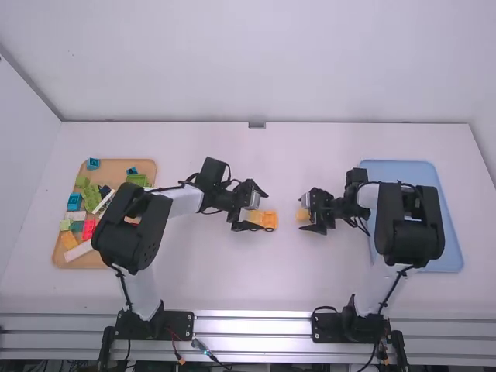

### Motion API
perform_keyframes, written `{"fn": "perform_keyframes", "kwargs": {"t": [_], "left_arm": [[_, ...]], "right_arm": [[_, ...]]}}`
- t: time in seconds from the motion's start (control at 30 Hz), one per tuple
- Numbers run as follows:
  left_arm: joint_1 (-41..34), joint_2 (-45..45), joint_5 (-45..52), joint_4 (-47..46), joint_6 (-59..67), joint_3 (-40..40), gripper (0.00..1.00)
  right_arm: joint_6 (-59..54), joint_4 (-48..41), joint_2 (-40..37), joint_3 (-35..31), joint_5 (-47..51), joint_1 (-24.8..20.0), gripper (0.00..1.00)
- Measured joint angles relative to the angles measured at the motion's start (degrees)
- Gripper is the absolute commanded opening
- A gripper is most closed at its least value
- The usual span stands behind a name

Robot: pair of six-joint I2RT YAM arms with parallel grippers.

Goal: Assemble lego blocks to make yellow taxi

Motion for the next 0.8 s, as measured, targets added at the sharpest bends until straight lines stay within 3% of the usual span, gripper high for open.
{"fn": "perform_keyframes", "kwargs": {"t": [0.2,0.3,0.4,0.5,0.8], "left_arm": [[0.0,0.0,0.0,-0.02,-0.17,0.0,0.99],[0.0,0.0,0.0,-0.02,-0.17,0.0,0.99],[0.0,0.0,0.0,0.0,-0.83,0.0,0.99],[0.0,0.0,0.02,-0.02,-1.29,0.0,0.99],[0.0,0.0,0.0,0.0,-1.7,0.0,0.99]], "right_arm": [[1.88,1.38,2.08,0.72,0.0,0.0,0.93],[1.97,-4.63,6.78,4.37,0.02,-0.07,0.9],[-3.15,-17.94,10.38,9.6,0.17,-0.04,0.84],[-7.96,-22.77,10.95,11.82,0.13,-0.04,0.79],[-8.33,-15.34,10.95,12.31,0.04,-0.04,0.74]]}}
